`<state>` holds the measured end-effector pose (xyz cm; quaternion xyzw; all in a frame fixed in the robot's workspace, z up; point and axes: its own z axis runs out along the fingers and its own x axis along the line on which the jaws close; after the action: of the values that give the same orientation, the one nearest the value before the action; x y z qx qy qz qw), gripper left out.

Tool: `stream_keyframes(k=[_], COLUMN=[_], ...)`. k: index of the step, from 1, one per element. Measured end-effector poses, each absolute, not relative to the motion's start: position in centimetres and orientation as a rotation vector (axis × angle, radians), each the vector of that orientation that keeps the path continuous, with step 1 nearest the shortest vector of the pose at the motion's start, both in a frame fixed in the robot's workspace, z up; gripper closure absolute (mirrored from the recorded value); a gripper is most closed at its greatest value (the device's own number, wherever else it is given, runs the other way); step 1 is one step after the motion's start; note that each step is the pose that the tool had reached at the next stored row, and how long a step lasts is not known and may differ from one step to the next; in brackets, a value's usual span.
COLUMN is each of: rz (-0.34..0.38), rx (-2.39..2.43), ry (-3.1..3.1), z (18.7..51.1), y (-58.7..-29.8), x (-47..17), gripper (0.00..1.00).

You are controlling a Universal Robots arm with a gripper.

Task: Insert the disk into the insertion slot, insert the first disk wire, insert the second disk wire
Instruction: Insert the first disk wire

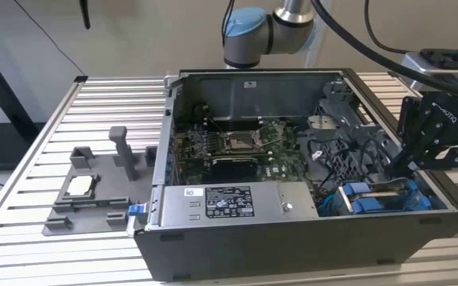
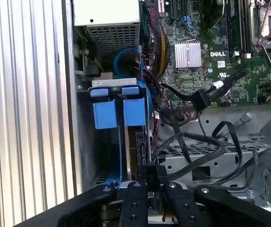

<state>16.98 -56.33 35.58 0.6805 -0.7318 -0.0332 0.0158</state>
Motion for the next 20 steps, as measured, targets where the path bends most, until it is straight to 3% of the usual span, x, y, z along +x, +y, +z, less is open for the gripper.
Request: stream_keyframes(k=[20], rz=[-0.102], rx=[2.162], ry=[-2.231], z=[34.4], y=[-56.7], x=[17.0], gripper=[0.81])
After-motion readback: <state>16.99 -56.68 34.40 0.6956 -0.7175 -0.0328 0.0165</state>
